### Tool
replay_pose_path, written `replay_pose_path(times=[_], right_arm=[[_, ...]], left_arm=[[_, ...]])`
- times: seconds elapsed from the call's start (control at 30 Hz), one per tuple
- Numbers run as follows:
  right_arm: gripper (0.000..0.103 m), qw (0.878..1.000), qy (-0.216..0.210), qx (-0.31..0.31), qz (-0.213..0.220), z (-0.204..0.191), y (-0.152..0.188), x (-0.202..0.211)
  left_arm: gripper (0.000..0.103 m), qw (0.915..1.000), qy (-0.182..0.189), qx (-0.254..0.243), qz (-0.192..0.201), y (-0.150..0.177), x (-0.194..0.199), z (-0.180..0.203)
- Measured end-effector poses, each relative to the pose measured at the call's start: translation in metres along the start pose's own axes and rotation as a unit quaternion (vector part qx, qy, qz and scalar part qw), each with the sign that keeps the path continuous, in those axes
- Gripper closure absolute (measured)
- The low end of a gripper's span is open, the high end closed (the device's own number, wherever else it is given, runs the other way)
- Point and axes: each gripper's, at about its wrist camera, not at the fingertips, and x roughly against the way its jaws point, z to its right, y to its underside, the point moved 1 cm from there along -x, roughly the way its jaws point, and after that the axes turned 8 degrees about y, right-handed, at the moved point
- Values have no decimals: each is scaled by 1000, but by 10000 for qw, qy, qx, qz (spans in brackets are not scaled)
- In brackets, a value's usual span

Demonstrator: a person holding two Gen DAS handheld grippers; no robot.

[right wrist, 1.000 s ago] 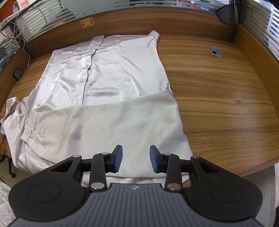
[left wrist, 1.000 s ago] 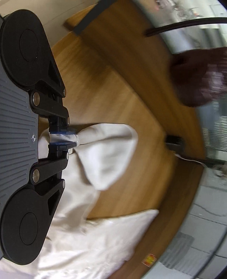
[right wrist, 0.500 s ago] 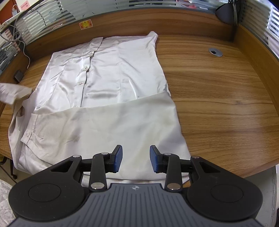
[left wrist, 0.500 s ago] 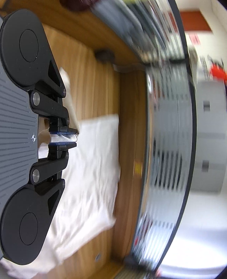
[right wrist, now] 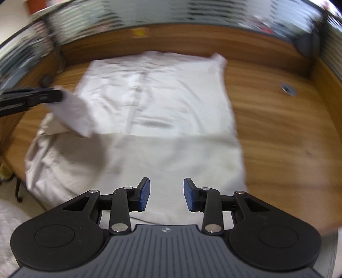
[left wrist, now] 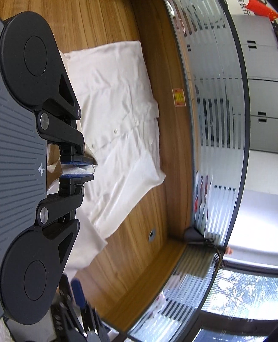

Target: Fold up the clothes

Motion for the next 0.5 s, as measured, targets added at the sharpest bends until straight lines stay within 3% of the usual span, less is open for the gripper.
replay_pose_path(times=[0.03,0.23,0.47,0.5], right_arm=[[50,9998,-102,164,83,-10,-4,-1],[37,9867,-685,1338,622,-82,-31,-16],[38,9679,-857,2113,1062,-142,-61,-39],[44,9663,-890,2164,1073,-148,-64,-42]], left_arm=[[93,10000,25,27,-9,0,0,0],[93,9998,85,175,-44,-7,8,-7],[93,9993,27,369,39,-9,24,-18],[93,9993,-5,383,50,-8,26,-19]])
